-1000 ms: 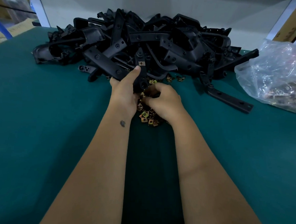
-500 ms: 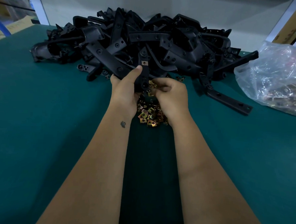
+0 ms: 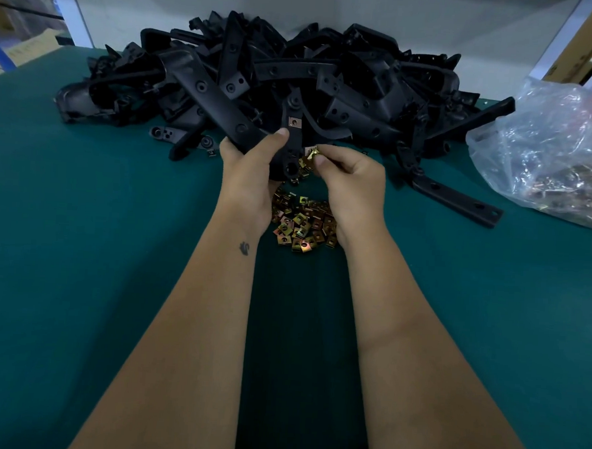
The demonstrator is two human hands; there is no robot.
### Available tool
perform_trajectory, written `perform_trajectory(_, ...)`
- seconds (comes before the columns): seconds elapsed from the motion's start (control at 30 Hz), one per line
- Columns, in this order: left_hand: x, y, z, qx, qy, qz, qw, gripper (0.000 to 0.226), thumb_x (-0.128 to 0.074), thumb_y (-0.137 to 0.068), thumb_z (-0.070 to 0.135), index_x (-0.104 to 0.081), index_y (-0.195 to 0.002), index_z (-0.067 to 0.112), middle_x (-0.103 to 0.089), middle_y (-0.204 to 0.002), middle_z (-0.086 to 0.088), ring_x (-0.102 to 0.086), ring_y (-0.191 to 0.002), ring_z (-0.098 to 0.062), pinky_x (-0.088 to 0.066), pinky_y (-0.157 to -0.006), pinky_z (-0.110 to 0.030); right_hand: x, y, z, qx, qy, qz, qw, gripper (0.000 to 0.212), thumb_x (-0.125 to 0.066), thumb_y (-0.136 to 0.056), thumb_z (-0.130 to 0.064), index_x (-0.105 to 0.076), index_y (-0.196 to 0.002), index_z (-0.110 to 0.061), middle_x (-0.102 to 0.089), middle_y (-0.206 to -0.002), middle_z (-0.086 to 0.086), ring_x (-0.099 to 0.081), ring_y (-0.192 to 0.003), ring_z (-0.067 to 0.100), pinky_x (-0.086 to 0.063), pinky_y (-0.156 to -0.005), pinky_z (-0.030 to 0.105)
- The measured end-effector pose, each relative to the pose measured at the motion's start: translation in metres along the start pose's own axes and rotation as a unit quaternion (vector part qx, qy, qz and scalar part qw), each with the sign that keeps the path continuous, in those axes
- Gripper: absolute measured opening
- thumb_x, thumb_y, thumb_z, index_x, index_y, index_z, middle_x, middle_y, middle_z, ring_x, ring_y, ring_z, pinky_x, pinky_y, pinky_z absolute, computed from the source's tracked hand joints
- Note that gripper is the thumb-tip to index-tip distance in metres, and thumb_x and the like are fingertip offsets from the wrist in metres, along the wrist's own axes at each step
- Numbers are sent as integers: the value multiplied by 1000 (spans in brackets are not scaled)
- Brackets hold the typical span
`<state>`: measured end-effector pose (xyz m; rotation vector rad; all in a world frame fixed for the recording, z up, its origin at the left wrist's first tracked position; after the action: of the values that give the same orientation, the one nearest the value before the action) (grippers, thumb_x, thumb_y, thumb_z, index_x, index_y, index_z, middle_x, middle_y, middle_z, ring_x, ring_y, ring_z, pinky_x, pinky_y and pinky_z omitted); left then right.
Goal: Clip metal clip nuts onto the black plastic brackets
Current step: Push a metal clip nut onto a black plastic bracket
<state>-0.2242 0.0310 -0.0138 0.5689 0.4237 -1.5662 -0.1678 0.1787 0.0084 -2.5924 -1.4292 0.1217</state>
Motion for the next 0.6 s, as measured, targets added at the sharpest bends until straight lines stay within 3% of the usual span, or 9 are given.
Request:
perform_trajectory(0.1,-4,2,0,-6,-3,-24,1000,51,-73,-84,-1,-43,-121,16,-68,-114,-7,-71,-95,-16,-59,-82,-33,1,0,0,-6,-23,4,1000,19,-66,-89,-2,-76,-99,-15,-74,-99,-1,-69,-100,14,-53,-98,33)
perform_trajectory(0.3,-9,5,4,-34,-37,-40,998,73,-75,-74,-14,-35,-128,14,-68,-108,-2,-72,-90,-12,-58,-82,-30,-1,0,-1,-15,-76,-9,997,17,-66,-88,-1,-75,-94,-14,-74,-96,3,-70,-97,17,-55,-93,29)
perform_trajectory(0.47,-7,7,6,-45,-24,-24,998,80,-75,-75,-12,-30,-138,11,-65,-117,-5,-68,-107,-22,-55,-98,-43,-5,1,-2,-10,-94,-32,995,20,-65,-88,3,-74,-89,-14,-74,-94,6,-70,-97,20,-55,-92,29)
perform_trajectory(0.6,-2,5,6,-41,-20,-7,999,77,-78,-76,-7,-32,-134,12,-61,-126,-10,-65,-114,-27,-53,-100,-48,-7,1,-1,-13,-99,-49,994,17,-65,-88,3,-75,-96,-9,-75,-98,9,-70,-97,20,-55,-91,27)
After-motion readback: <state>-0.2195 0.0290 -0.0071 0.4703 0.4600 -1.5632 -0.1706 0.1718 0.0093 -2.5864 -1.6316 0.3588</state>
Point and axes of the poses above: each hand's wrist, its own y-axis away from the middle knuckle, its own x-axis out of the back of the hand, z = x × y, the point moved 9 cm from there along -y, towards the middle knuckle
